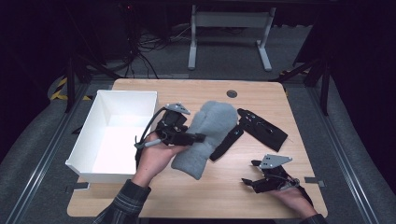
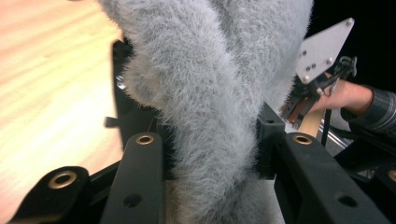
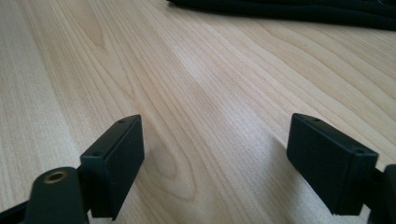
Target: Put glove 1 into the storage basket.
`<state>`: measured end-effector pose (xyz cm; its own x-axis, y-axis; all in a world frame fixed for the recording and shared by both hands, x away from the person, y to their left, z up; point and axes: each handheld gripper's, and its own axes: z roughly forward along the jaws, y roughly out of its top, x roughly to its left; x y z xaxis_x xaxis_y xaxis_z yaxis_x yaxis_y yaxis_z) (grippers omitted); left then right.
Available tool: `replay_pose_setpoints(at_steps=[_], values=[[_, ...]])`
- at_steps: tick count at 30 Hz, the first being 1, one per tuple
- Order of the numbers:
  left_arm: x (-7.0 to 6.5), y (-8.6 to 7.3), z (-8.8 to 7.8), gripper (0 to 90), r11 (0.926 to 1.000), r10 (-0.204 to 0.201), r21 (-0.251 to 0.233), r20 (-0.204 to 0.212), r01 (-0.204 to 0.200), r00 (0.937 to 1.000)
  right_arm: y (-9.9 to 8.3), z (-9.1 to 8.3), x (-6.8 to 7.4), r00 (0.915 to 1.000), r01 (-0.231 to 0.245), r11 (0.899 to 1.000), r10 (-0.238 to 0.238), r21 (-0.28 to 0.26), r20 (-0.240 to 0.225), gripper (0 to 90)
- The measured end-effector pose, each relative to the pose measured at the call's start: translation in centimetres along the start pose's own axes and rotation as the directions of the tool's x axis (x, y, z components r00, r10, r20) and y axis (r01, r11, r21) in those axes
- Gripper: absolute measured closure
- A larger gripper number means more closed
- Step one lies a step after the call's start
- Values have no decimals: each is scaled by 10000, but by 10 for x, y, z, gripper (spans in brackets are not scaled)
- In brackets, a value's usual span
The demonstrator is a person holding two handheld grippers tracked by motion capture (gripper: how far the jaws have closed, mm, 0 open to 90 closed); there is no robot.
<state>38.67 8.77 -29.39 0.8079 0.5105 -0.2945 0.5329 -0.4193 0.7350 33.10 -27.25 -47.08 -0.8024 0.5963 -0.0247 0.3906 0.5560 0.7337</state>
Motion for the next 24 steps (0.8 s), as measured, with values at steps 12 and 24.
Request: replay_pose_setpoints(at_steps=[12, 24], values=[[27, 8, -60, 647, 9972, -473, -602, -586, 438, 9972, 0, 0, 0, 10000, 2, 10000, -2, -1, 3, 196], [57, -9, -113, 647, 9890, -1122, -1120, -1449, 963, 9831, 0, 0, 0, 10000, -15, 10000, 15, 1, 15, 193]])
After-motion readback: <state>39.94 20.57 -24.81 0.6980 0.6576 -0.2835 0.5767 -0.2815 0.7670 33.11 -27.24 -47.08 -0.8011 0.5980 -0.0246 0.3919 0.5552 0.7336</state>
